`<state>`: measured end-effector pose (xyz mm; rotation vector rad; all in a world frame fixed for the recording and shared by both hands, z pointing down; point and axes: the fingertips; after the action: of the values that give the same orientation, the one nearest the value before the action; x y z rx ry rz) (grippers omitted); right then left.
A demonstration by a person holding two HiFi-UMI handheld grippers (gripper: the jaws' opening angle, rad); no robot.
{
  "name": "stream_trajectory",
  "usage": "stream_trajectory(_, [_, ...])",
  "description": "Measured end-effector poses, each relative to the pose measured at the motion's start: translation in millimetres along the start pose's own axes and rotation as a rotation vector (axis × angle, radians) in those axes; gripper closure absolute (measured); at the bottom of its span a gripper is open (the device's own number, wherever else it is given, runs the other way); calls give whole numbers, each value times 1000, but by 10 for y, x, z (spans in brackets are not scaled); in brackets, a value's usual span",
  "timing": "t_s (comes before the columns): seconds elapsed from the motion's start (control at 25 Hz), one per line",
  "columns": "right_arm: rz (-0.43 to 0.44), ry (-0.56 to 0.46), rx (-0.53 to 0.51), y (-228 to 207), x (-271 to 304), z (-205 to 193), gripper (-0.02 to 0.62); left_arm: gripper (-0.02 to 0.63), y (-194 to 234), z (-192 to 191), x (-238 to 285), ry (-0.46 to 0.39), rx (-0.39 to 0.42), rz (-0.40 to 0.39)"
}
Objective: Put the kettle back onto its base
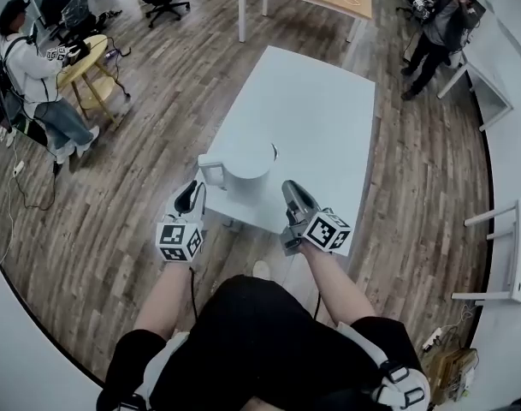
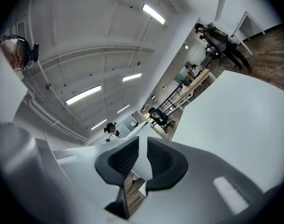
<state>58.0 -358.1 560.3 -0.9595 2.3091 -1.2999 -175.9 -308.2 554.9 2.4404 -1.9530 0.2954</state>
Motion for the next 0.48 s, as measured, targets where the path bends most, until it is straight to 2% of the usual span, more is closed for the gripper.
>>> stream_trajectory(0.08, [-18,-24,-24,88,-69,-54,558,601,-7,71,-127,-27,5,-25])
stream_trajectory(0.24, [-31,-55,-54,290,-190,-227,590,603,-37,155,-359,-64,10,-77])
stream_trajectory(0.48, [-24,-52,-158,611,-459,-521,594,603,-176,229,-720,-109,27,-151])
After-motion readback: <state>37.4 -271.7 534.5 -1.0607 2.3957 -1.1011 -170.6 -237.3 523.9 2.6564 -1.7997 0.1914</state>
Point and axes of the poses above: the fingertips, and each gripper's own axes: x forward along the fingers, y to its left, z out of its top, and after that the axes turned 13 degrees about x, right-handed
